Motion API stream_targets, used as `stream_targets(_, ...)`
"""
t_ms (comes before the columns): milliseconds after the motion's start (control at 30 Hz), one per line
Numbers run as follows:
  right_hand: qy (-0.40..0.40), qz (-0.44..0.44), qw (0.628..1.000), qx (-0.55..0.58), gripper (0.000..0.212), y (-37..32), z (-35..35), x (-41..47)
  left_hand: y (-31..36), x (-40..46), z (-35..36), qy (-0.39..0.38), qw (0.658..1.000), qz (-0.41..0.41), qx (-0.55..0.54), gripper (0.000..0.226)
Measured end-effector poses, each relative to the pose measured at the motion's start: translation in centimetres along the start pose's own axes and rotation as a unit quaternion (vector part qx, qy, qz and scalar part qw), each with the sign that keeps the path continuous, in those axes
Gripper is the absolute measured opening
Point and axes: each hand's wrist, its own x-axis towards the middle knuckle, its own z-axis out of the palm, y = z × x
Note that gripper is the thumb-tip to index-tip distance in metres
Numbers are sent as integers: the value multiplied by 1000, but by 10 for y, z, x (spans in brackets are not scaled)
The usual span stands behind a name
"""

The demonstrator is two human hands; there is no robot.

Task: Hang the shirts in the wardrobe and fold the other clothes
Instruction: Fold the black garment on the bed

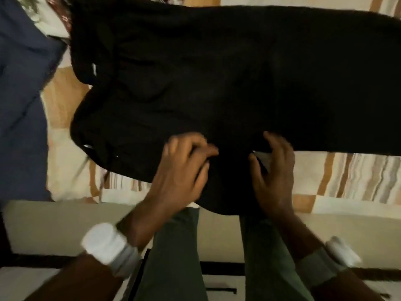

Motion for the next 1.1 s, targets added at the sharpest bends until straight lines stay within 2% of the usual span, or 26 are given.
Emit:
stream_targets(67, -32, 57, 998, 18, 54, 23, -12, -43, 20, -46, 25, -82, 996, 1, -27, 34)
stream_targets(133, -76, 109, 991, 13, 54, 52, -25, -77, 39, -74, 44, -127, 991, 8, -40, 33)
stream_targets(200, -130, 125, 983, -14, 49, 72, -32, -94, 52, -77, 50, -134, 990, 22, -38, 30)
stream_targets(300, -175, 150, 973, 15, 20, 85, -40, -93, 69, -46, 58, -144, 986, 85, -20, 32)
stream_targets(333, -174, 154, 972, 41, 13, 86, -40, -88, 71, -30, 59, -160, 981, 105, -12, 35)
stream_targets(433, -137, 181, 959, 168, 33, 98, -48, -83, 88, 27, 69, -238, 955, 172, 38, 45)
stream_targets(500, -117, 183, 946, 240, 41, 101, -52, -85, 96, 64, 75, -296, 928, 212, 83, 45)
stream_targets(600, -96, 184, 926, 316, 38, 102, -68, -81, 108, 107, 84, -390, 880, 241, 127, 42)
stream_targets(667, -146, 185, 924, 301, 21, 104, -79, -75, 110, 125, 86, -411, 893, 175, 63, 34)
stream_targets(700, -193, 187, 922, 278, 20, 108, -84, -72, 109, 132, 86, -404, 906, 126, 21, 28)
stream_targets(767, -266, 204, 914, 229, 43, 126, -105, -71, 116, 143, 90, -394, 918, 47, -17, 23)
stream_targets(800, -284, 218, 910, 210, 43, 137, -116, -71, 117, 148, 91, -383, 923, 18, -24, 22)
stream_targets(1000, -293, 266, 914, 94, 20, 210, -229, -58, 120, 173, 91, -240, 964, -88, -70, 19)
stream_targets(1100, -231, 283, 929, 65, 14, 243, -287, -38, 119, 179, 90, -231, 961, -128, -77, 28)
